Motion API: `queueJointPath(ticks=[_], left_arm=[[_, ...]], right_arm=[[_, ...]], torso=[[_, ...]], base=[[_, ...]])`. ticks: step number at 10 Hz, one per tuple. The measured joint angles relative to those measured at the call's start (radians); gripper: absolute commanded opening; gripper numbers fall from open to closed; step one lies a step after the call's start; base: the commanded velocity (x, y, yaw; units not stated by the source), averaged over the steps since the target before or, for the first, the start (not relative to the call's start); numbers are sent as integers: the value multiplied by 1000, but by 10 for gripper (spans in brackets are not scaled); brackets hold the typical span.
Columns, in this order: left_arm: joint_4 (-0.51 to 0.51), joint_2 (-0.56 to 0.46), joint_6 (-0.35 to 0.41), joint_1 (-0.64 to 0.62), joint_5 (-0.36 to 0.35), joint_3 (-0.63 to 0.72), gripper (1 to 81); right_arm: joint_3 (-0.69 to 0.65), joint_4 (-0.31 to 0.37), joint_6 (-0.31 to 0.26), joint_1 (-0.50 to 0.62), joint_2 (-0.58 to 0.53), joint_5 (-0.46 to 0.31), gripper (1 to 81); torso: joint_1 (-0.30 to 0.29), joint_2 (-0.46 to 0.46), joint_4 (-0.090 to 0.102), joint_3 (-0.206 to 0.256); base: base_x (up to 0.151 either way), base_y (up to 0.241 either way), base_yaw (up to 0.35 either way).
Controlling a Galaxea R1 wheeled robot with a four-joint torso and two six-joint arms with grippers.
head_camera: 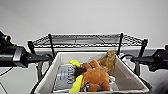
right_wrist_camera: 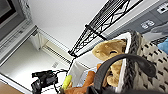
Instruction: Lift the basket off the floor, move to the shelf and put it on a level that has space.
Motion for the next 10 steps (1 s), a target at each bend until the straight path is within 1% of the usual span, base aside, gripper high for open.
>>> queueJointPath(ticks=[2,6,10], left_arm=[[-44,26,-1,-60,40,-51,10],[-101,105,-1,-129,82,-149,10],[-148,159,-2,-208,109,-222,10]], right_arm=[[-20,4,41,54,14,-21,10],[-74,8,103,155,53,-63,10],[-126,14,166,254,100,-76,10]], torso=[[0,0,0,0],[0,0,0,0],[0,0,0,0]], base=[[0,0,0],[0,0,0],[0,0,0]])
